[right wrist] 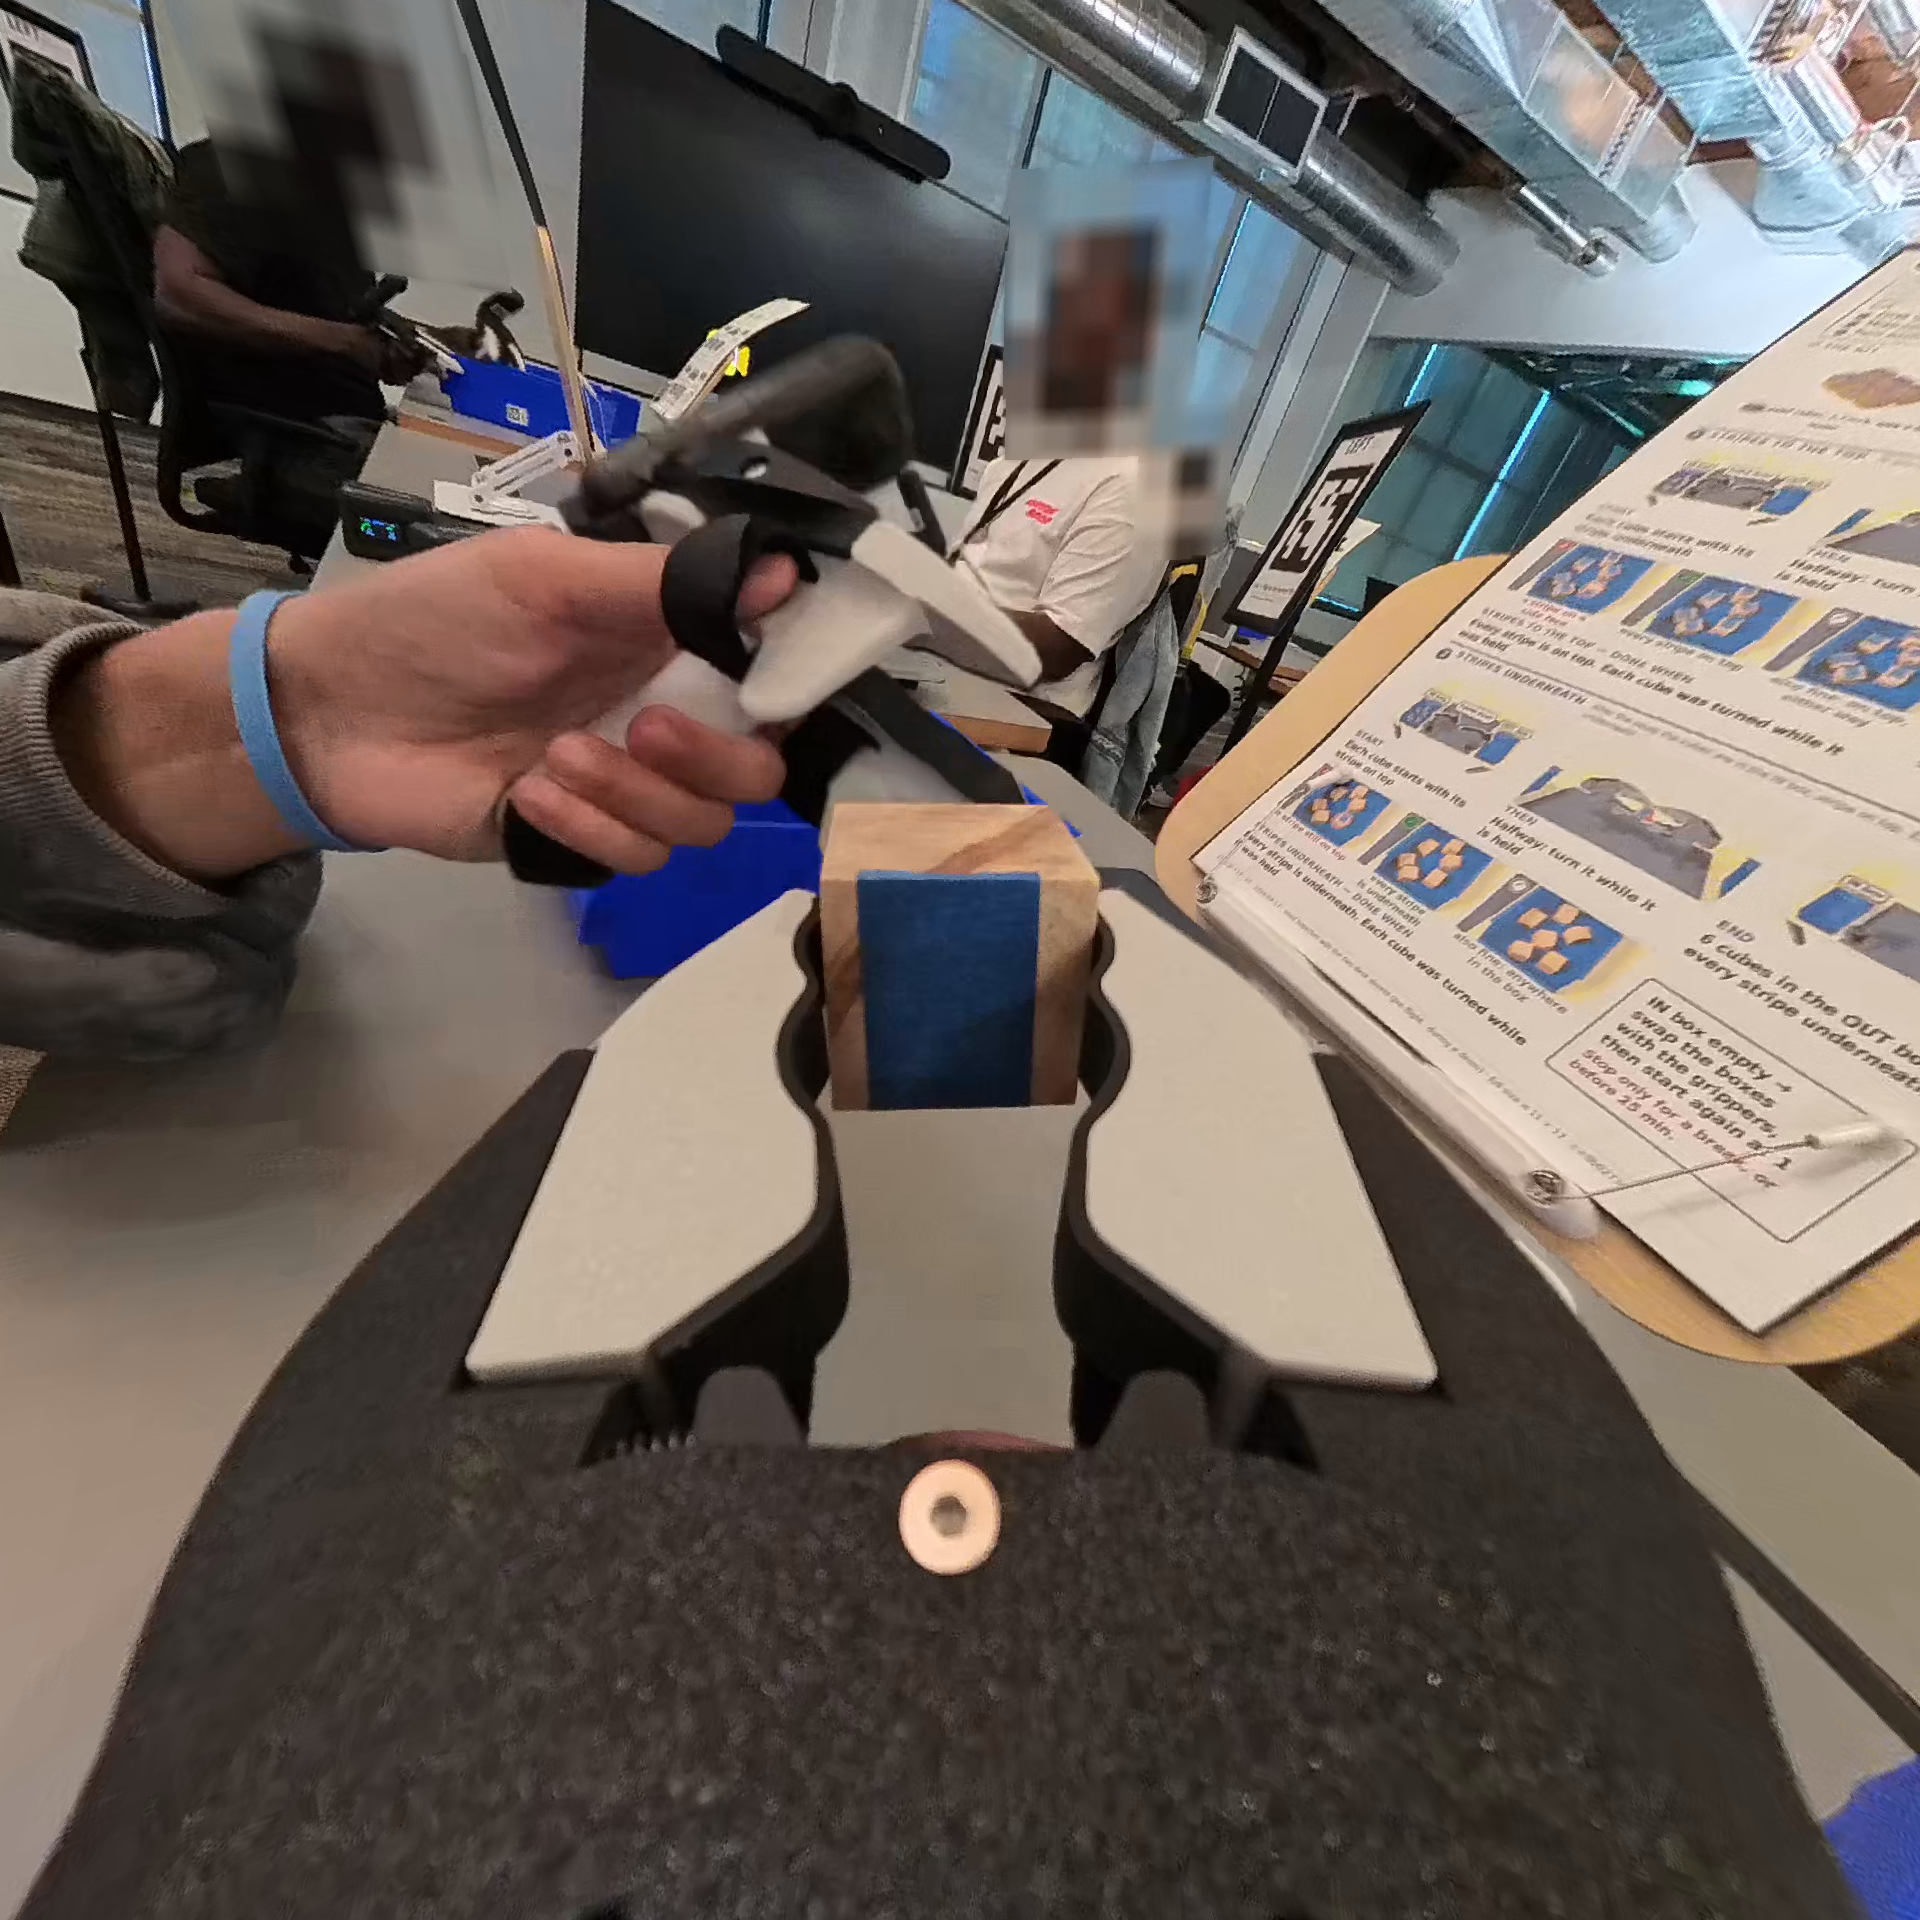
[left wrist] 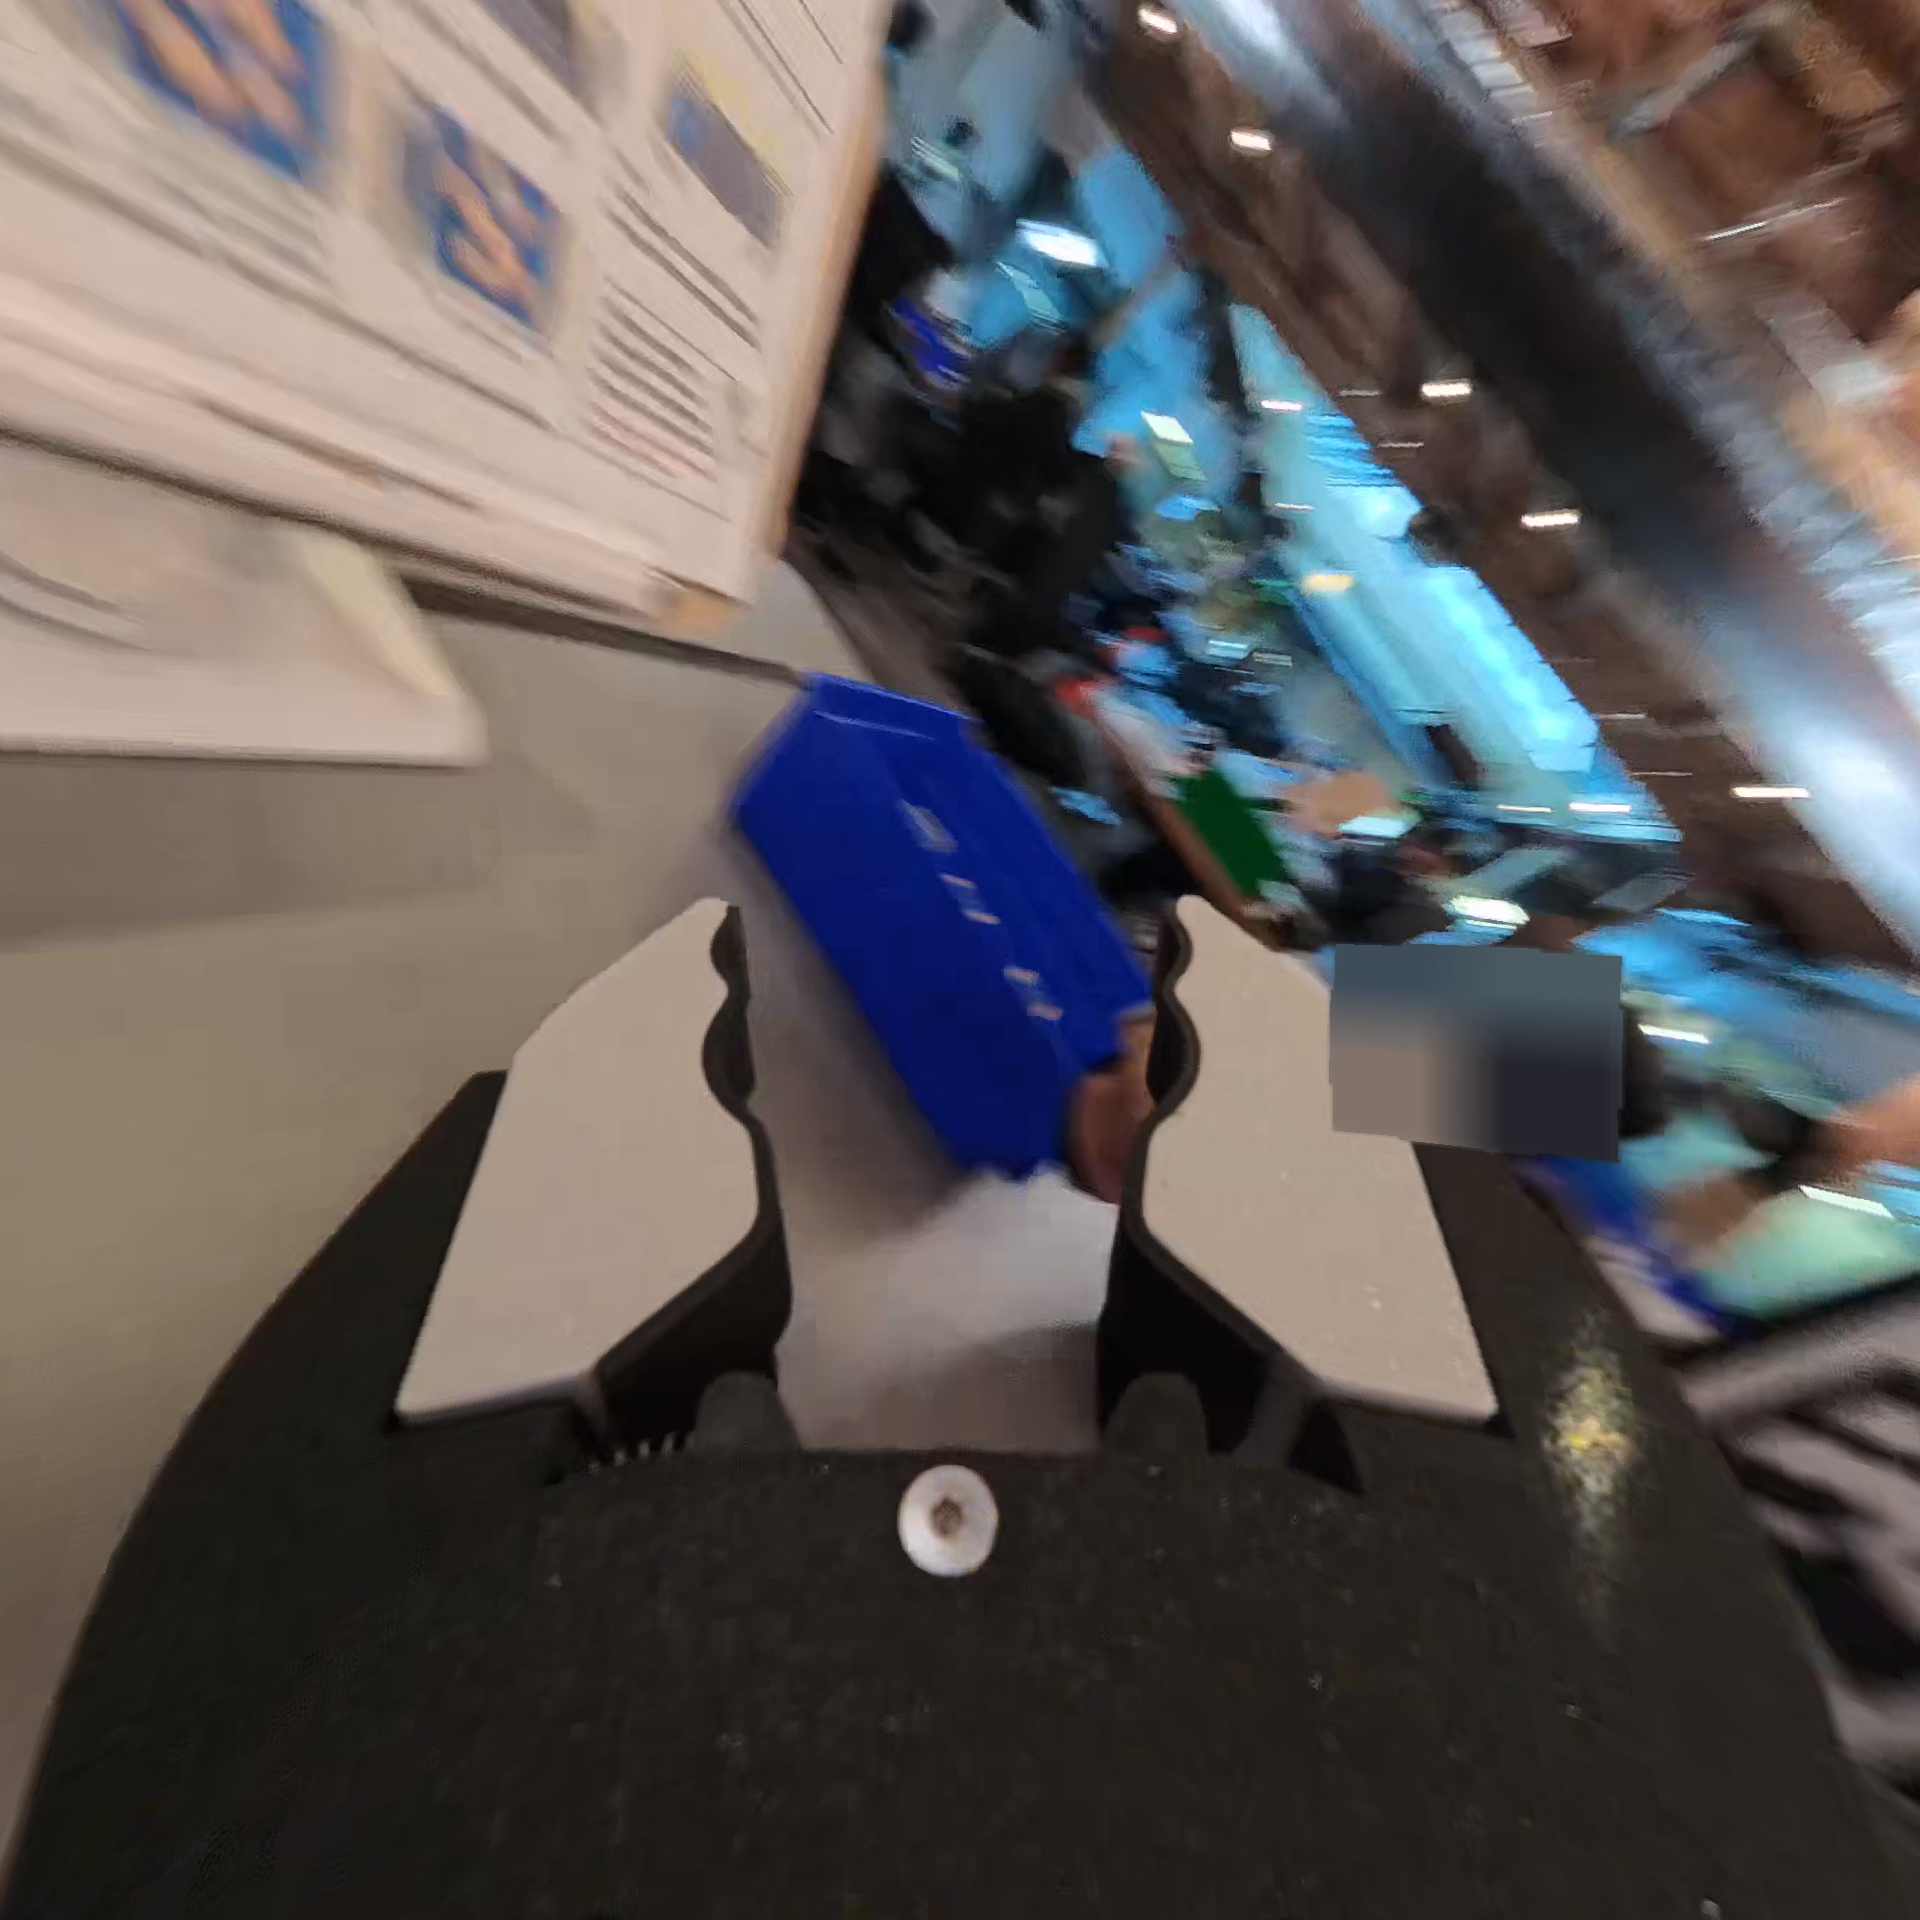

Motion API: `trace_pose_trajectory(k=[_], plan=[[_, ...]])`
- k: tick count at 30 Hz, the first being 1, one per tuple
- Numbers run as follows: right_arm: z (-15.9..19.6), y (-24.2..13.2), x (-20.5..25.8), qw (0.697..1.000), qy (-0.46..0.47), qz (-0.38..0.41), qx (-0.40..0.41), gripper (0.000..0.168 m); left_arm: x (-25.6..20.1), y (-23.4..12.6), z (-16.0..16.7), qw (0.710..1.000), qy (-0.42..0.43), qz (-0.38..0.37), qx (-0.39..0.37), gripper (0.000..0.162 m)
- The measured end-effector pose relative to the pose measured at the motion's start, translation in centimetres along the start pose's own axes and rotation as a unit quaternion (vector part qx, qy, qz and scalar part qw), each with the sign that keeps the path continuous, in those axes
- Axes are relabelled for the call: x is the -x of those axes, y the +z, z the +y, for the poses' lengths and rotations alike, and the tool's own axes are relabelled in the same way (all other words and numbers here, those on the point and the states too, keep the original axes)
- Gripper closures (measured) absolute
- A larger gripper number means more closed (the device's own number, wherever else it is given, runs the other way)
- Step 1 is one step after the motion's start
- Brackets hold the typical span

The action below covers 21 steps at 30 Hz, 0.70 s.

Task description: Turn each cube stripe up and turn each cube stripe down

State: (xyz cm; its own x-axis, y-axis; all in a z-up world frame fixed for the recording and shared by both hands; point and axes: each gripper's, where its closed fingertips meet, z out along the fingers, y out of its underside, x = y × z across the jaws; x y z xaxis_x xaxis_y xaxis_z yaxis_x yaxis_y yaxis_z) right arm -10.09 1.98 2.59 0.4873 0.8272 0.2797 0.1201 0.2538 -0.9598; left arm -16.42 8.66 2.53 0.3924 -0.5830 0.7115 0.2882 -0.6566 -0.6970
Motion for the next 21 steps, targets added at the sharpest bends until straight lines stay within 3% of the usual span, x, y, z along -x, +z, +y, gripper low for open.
trace_pose_trajectory(k=[3, 8, 11, 13, 18, 21], plan=[[-0.8, -1.4, -1.8, 1.0, 0.0, 0.03, 0.009, 0.123, 1.3, -1.4, -1.3, 0.985, 0.115, -0.124, -0.016, 0.087], [0.5, -6.6, -10.0, 0.969, 0.111, 0.186, 0.118, 0.123, 0.1, -0.9, 0.3, 0.979, 0.156, -0.127, 0.041, 0.09], [4.3, -11.6, -16.0, 0.908, 0.177, 0.317, 0.212, 0.123, 0.5, -1.0, 1.1, 0.968, 0.184, -0.153, 0.069, 0.092], [8.8, -14.3, -18.3, 0.851, 0.233, 0.358, 0.305, 0.123, 1.0, -1.4, 1.0, 0.963, 0.195, -0.171, 0.07, 0.094], [20.6, -16.2, -17.5, 0.712, 0.382, 0.331, 0.488, 0.122, 1.3, -1.8, 1.8, 0.971, 0.163, -0.152, 0.091, 0.094], [24.0, -16.1, -16.7, 0.669, 0.403, 0.327, 0.532, 0.122, 1.5, -2.0, 1.8, 0.975, 0.141, -0.144, 0.093, 0.094]])
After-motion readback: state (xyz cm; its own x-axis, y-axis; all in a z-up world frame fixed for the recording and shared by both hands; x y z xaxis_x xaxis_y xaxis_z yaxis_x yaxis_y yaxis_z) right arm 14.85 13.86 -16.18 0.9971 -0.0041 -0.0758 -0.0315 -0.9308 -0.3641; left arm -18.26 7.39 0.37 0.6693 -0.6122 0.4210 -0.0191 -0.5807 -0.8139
